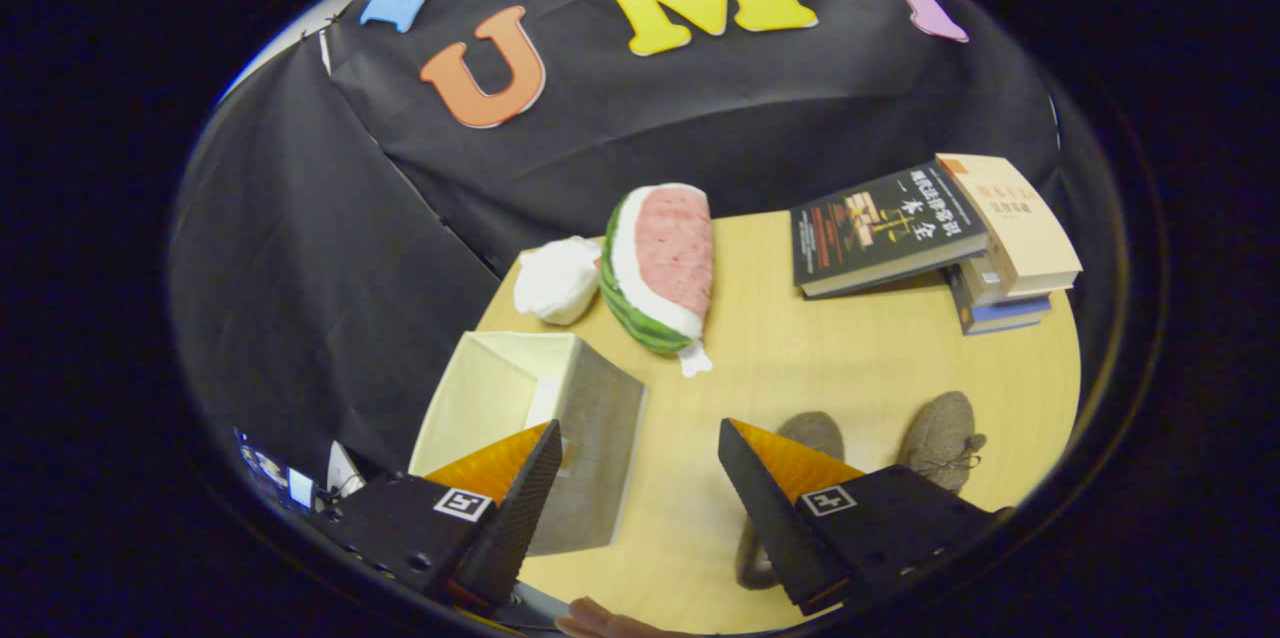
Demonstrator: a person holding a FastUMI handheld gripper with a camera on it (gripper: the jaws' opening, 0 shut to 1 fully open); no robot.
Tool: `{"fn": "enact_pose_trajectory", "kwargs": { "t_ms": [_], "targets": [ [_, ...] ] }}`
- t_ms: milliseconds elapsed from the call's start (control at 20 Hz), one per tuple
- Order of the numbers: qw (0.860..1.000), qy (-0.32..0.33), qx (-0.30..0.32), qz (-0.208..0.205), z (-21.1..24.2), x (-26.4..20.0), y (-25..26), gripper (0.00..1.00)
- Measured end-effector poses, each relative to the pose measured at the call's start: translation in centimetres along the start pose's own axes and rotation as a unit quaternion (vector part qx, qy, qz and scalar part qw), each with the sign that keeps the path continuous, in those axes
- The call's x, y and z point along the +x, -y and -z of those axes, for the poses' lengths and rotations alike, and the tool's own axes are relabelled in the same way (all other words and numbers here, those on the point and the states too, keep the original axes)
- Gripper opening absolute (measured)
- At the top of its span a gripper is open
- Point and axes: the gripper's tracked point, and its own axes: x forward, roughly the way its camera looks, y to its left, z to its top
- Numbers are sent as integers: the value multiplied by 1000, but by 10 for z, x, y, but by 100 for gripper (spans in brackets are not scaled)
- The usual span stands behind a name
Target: Open the storage box then place both shoes into the box .Put the left shoe in first, then the right shoe, with the right side of both shoes facing outward in a uniform manner.
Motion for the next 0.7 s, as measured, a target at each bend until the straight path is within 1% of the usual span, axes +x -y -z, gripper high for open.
{"fn": "enact_pose_trajectory", "kwargs": {
  "t_ms": [100, 200, 300, 600, 700],
  "targets": [
    [1000, -12, -2, 21, 15, 1, 36, 96],
    [999, -19, 1, 31, 30, 3, 61, 96],
    [998, -44, 8, 40, 54, 9, 85, 95],
    [994, -100, 24, 29, 111, 23, 111, 94],
    [992, -116, 22, 37, 122, 30, 120, 90]
  ]
}}
